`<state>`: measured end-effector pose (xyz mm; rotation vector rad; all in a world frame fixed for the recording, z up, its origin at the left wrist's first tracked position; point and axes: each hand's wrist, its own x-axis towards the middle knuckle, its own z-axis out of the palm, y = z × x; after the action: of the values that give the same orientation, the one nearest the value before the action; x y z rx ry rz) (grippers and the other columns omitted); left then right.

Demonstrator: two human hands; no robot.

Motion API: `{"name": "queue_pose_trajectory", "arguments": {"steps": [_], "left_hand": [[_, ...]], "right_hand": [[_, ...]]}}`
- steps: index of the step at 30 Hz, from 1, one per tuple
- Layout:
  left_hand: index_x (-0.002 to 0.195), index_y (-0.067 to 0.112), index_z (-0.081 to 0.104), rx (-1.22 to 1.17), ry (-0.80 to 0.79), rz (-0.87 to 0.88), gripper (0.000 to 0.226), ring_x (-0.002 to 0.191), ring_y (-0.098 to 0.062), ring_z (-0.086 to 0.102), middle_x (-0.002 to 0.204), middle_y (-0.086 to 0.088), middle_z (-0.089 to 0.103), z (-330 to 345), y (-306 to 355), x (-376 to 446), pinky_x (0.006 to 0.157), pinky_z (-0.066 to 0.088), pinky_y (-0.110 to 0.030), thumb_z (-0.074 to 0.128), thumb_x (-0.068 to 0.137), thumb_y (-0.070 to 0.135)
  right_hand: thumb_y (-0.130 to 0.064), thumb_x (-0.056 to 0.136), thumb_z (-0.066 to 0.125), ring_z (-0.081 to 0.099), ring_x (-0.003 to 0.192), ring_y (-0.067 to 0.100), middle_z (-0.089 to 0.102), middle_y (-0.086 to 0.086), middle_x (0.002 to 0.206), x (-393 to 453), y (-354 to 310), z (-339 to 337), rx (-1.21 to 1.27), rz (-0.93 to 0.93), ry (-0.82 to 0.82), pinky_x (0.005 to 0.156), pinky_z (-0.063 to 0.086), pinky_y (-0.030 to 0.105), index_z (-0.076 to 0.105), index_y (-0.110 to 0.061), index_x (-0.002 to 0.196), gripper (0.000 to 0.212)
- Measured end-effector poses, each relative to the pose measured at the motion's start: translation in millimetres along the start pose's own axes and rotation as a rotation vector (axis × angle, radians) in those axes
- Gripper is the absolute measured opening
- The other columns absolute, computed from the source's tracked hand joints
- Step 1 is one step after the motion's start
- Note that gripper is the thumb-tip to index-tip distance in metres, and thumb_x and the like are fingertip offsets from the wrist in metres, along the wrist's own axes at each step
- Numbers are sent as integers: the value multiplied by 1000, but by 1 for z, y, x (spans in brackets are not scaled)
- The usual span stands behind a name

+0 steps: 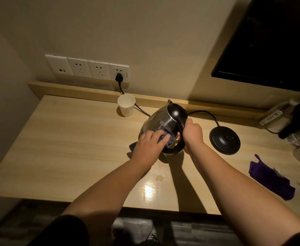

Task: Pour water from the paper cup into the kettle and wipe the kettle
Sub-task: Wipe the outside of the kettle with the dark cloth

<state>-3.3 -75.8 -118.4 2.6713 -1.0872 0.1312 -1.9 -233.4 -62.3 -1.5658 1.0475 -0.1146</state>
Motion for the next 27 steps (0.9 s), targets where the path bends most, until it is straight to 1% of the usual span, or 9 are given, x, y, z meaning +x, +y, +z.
{"name": "queue_pose_trajectory", "arguments": {"steps": [3,6,8,12,14,16,19,22,27], "left_hand": [[145,27,30,-12,-103,-59,71,123,-26,35,144,-3,33,15,-7,-27,101,34,-37,62,85,9],[142,30,36,-139,-115,-216,57,120,-23,38,141,0,39,24,-15,-42,98,39,-33,60,91,19],[143,31,37,-139,-105,-248,57,123,-22,37,143,1,38,27,-23,-47,98,38,-31,60,91,22],[138,28,48,-324,95,-392,45,121,-18,41,137,-1,44,20,-32,-44,91,42,-24,56,95,18],[134,31,50,-481,170,-501,39,116,-6,43,130,6,44,10,-31,-37,85,35,-8,53,97,20],[133,34,50,-585,193,-578,36,110,5,42,128,11,43,4,-28,-27,81,32,-2,50,98,24],[136,28,49,-546,222,-568,36,117,-3,42,132,9,45,2,-28,-11,93,35,-18,46,100,25],[125,25,56,-616,211,-629,27,114,-14,50,125,4,55,-3,-44,15,92,41,-26,47,100,24],[120,24,63,-519,3,-579,27,106,-25,57,119,-4,60,-6,-81,56,84,41,-30,48,98,19]], "right_hand": [[-35,102,36,54,63,18,57,10,77,1,0,-3,78,49,-6,55,44,30,55,-8,106,33],[-34,101,37,53,59,16,57,10,77,2,0,-8,122,93,-16,51,44,27,57,-7,109,34],[-35,102,38,52,58,15,57,10,76,3,0,-11,139,115,-19,52,45,26,58,-7,108,35],[-37,101,39,51,52,14,56,8,72,8,2,-18,176,164,-37,51,46,26,61,-6,110,39],[-37,101,40,50,49,13,56,7,70,9,3,-21,201,188,-56,50,45,25,61,-7,110,38],[-38,101,42,49,49,12,56,6,68,8,3,-25,240,215,-70,50,44,24,62,-8,107,36],[-39,100,43,50,51,11,56,5,68,9,4,-30,257,224,-76,51,44,23,63,-9,103,36],[-40,100,44,50,51,12,54,4,64,11,8,-33,214,189,-89,52,43,24,63,-9,99,37],[-39,101,43,46,51,14,51,3,59,13,16,-42,142,117,-129,56,42,30,63,-8,96,37]]}}
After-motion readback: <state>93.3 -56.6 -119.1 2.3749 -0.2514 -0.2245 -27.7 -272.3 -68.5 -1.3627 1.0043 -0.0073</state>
